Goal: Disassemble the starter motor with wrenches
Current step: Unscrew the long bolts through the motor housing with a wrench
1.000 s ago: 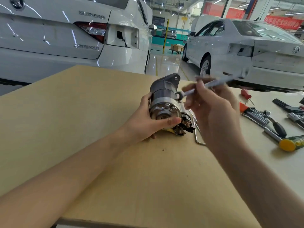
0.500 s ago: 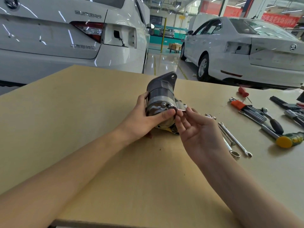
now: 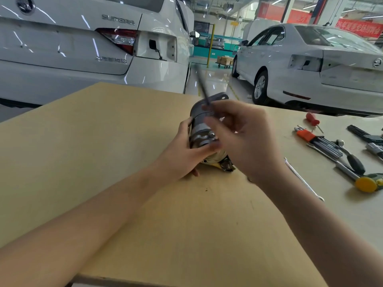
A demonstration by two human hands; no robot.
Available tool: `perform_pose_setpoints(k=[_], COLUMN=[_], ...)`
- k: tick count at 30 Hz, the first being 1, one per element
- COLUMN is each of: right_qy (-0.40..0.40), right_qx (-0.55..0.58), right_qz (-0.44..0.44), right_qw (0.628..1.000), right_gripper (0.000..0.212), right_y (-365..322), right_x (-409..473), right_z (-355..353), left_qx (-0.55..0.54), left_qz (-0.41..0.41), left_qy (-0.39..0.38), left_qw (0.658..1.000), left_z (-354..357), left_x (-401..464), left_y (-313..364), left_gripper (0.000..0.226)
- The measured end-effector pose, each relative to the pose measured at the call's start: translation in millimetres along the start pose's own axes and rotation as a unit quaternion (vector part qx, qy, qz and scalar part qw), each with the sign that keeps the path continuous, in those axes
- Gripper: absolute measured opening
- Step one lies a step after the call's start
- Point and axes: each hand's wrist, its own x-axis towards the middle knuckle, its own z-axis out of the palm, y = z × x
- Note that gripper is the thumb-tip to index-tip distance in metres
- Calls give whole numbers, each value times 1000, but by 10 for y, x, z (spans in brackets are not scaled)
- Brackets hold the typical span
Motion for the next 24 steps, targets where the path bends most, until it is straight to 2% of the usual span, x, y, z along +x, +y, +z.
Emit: perform_pose_setpoints(k=[1,3,4,5,6,7,8,9,10,11,12,14,16,18,21,24], right_qy=[-65,-207,-248,-253,-224,-166,-95,-29,30,82,115,128,122,122,121,126], right_qx=[-79,-243,-277,-261,-201,-112,-3,113,217,303,378,504,553,566,566,573], right_qz=[-45,-139,-173,-195,-201,-182,-139,-82,-14,63,143,263,321,347,357,363], right_qw=[994,938,912,911,932,963,986,990,976,948,907,813,759,738,734,724], right_gripper=[20,23,24,24,22,19,15,12,11,12,14,18,26,37,53,54], right_y=[-25,-54,-54,-56,-57,-47,-34,-15,15,54,100,180,199,191,197,204], right_x=[40,77,90,89,65,19,-40,-109,-178,-237,-290,-345,-356,-365,-377,-382], right_z=[7,-20,-49,-69,-78,-92,-113,-125,-129,-130,-138,-146,-126,-89,-41,-36], left_qx=[16,94,124,139,133,110,67,30,18,17,14,12,11,6,-1,-11], left_qz=[4,5,-5,-8,-4,3,1,-16,-24,-23,-19,-11,-19,-23,-23,-21], left_qy=[-3,0,7,12,10,8,5,5,3,1,-5,-5,3,5,9,13], left_qw=[1000,996,992,990,991,994,998,999,1000,1000,1000,1000,1000,1000,1000,1000], left_z=[-20,-49,-56,-57,-49,-33,-19,-18,-22,-23,-23,-21,-16,-13,-10,5], left_x=[2,-5,-1,-4,1,12,25,25,21,6,2,-7,-15,-34,-54,-57], left_y=[-11,-29,-44,-45,-55,-46,-40,-37,-32,-20,-11,20,52,74,87,85], left_gripper=[79,27,16,12,13,30,66,101,121,131,135,138,139,140,136,125])
